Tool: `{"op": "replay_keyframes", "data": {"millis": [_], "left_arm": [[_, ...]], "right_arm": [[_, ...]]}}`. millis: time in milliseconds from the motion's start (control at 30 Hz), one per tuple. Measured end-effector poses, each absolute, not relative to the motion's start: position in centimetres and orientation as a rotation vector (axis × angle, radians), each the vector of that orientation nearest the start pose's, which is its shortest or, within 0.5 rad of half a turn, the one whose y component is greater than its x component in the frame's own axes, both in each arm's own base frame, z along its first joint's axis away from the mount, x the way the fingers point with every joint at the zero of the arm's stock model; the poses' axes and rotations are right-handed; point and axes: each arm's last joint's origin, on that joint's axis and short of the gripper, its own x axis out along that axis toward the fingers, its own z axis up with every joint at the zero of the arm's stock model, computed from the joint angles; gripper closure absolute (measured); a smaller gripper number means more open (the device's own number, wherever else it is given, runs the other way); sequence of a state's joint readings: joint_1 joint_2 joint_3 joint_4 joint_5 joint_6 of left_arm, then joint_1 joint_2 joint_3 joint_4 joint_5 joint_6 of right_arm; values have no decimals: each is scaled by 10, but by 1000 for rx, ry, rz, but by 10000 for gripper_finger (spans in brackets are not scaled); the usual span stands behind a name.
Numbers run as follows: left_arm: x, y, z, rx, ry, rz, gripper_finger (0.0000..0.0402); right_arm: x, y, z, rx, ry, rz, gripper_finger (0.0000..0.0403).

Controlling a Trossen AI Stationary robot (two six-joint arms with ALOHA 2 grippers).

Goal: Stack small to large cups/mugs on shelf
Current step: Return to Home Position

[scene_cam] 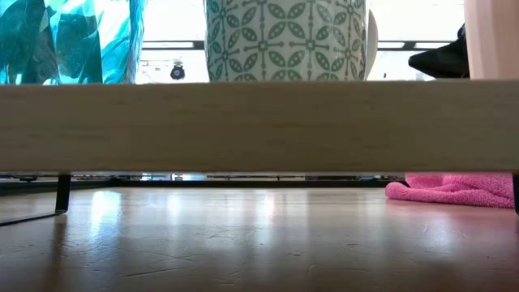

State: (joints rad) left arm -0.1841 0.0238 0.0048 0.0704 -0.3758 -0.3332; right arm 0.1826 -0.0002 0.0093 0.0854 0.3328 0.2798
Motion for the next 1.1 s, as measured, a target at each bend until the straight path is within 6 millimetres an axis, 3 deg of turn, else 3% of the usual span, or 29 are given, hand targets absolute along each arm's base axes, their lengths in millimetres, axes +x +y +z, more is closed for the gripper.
{"op": "replay_keyframes", "data": {"millis": [1100], "left_arm": [[99,-8,167,-337,-48,187,402]], "right_arm": [[95,8,175,302,-109,-137,394]]}}
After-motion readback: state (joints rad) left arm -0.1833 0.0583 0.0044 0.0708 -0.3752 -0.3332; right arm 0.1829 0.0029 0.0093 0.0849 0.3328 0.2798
